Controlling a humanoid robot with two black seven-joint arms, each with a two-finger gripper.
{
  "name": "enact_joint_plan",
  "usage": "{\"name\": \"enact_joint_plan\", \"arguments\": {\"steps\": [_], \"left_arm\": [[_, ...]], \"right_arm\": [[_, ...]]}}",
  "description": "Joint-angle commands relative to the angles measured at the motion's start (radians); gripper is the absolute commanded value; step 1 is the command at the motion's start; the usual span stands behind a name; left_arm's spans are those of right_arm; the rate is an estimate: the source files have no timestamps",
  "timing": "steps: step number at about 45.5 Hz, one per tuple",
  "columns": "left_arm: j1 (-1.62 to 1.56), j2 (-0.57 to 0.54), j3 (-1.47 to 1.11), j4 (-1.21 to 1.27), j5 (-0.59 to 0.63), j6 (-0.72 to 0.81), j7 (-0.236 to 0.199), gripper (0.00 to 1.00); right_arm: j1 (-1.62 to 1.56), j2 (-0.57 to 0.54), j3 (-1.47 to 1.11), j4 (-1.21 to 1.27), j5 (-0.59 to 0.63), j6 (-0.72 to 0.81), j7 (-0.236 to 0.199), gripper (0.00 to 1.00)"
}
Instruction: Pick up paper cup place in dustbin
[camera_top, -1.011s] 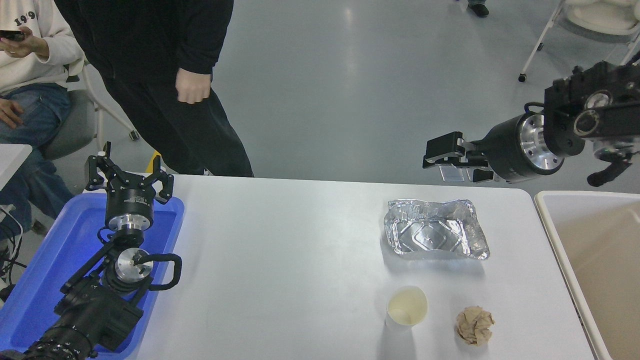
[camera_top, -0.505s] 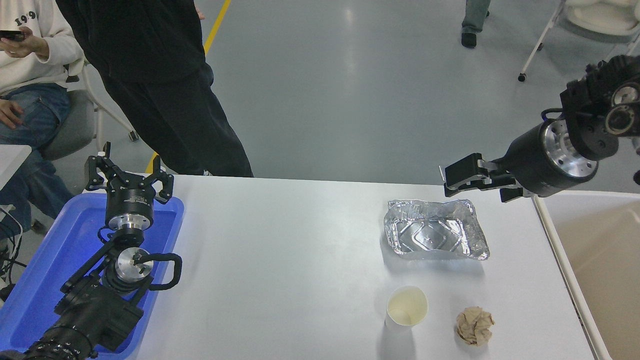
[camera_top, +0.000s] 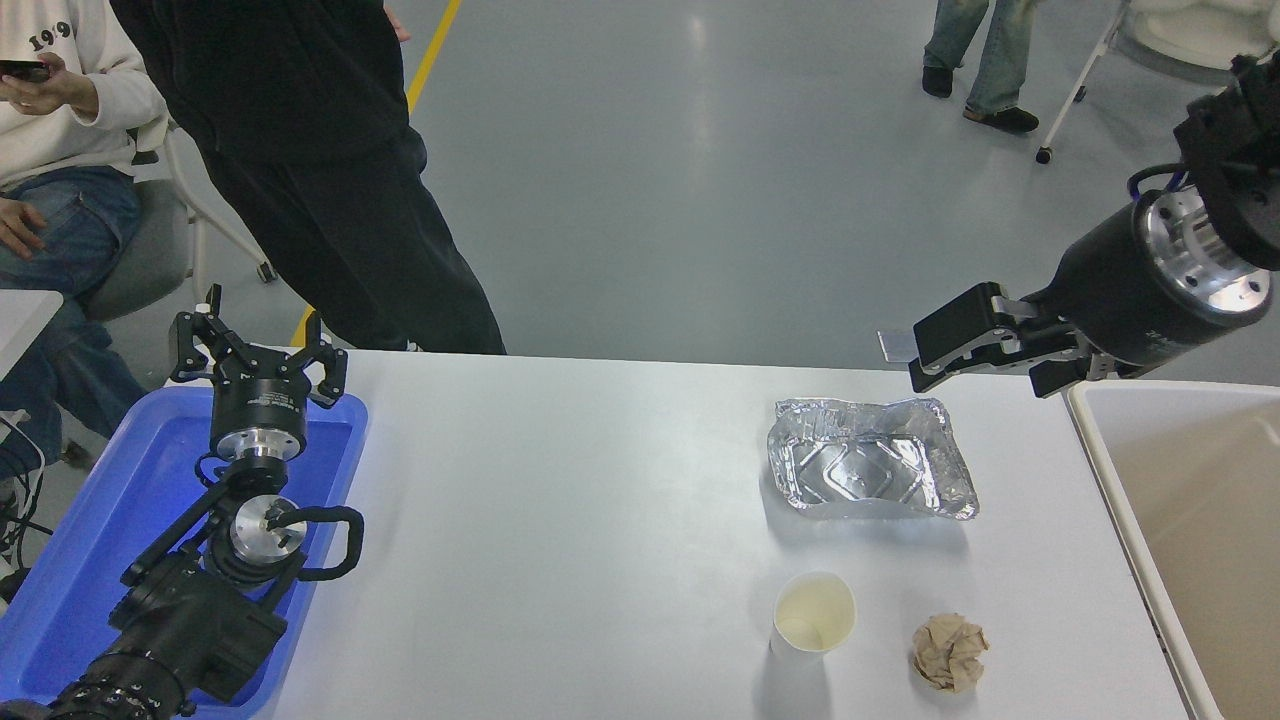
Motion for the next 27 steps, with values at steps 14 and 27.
{"name": "enact_joint_plan", "arguments": {"steps": [14, 27], "left_arm": [[0.0, 0.0, 0.0, 0.0, 0.0, 0.0, 0.0, 0.99], [0.0, 0.0, 0.0, 0.0, 0.0, 0.0, 0.0, 0.99]], "right_arm": [[0.009, 0.013, 0.002, 0.0, -0.057, 0.041, 0.0, 1.0], [0.026, -0.046, 0.014, 0.0, -0.046, 0.137, 0.003, 1.0]]}}
